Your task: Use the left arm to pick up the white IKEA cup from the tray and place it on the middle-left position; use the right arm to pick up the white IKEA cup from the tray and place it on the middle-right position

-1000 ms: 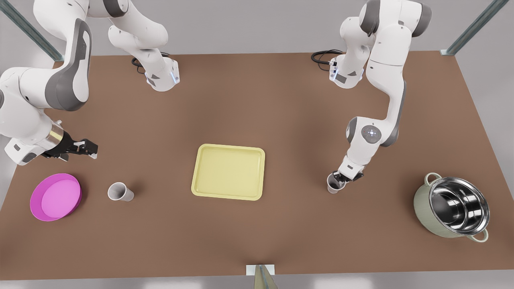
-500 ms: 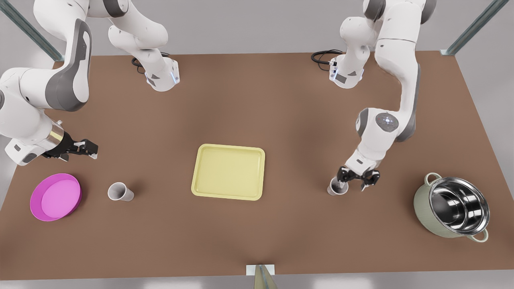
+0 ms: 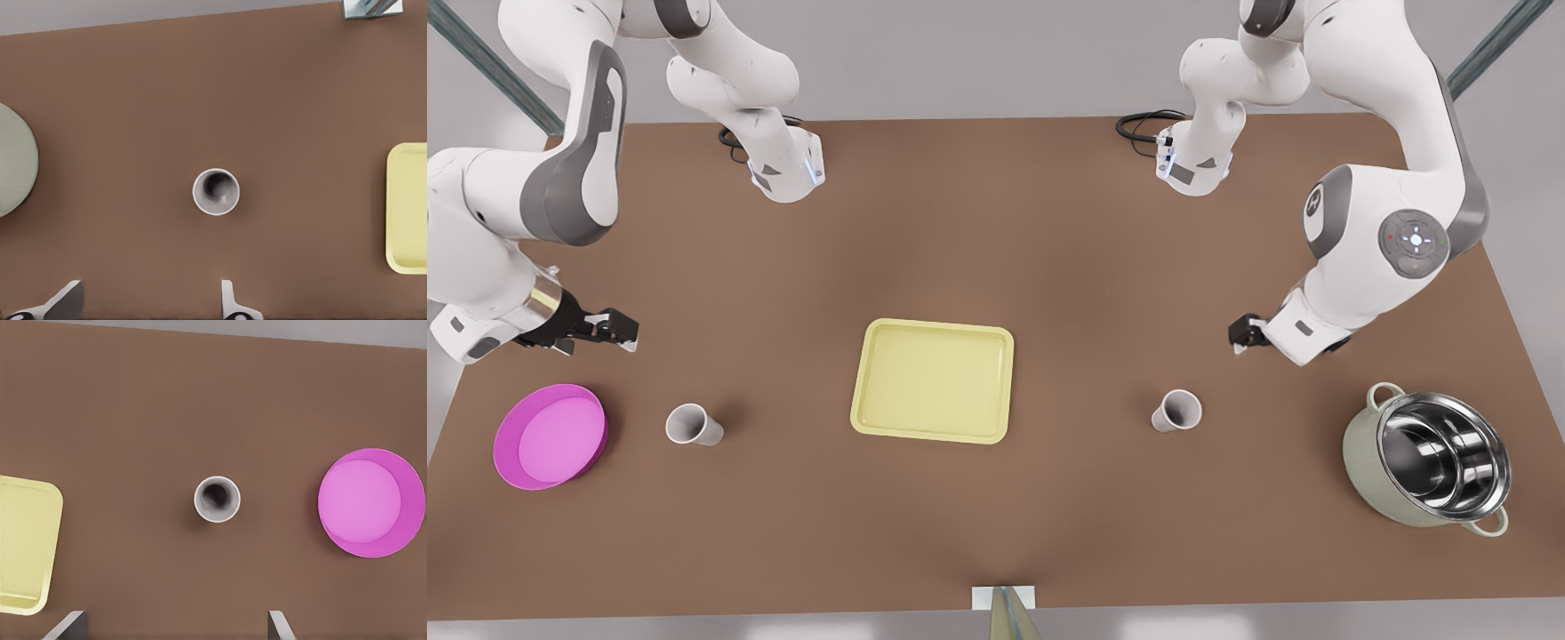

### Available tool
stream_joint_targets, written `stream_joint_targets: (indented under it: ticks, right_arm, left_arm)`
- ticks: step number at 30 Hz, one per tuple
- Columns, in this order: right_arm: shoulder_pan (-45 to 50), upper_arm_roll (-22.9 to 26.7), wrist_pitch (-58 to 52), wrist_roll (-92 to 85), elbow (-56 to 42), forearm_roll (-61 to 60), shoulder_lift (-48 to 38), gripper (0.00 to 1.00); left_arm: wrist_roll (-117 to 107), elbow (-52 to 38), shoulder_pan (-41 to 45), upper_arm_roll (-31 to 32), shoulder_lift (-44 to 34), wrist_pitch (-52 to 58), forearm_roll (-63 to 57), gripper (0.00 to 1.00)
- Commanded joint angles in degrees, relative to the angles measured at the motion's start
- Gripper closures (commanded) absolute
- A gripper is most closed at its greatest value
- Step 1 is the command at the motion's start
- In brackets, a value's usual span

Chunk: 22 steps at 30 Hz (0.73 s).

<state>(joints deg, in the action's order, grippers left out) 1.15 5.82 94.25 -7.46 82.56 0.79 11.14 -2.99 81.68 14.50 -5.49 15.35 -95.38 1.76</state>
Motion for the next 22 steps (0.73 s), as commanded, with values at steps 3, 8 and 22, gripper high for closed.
stream_joint_targets:
  ticks: [3, 8, 22]
  right_arm:
    - [0.0, 0.0, 0.0, 1.0, 0.0, 0.0, -0.1, 0.0]
    - [0.0, 0.0, -0.1, 1.0, 0.0, 0.0, -0.1, 0.0]
    - [0.0, 0.2, -0.1, 1.0, -0.5, 0.0, -0.1, 0.0]
  left_arm:
    - [1.5, 0.0, 0.0, 0.0, -0.1, 4.8, 0.0, 0.0]
    - [1.4, 0.0, 0.0, 0.0, -0.1, 4.8, 0.0, 0.0]
    - [1.4, -2.2, -0.2, 0.1, 0.4, 4.4, 1.1, 0.0]
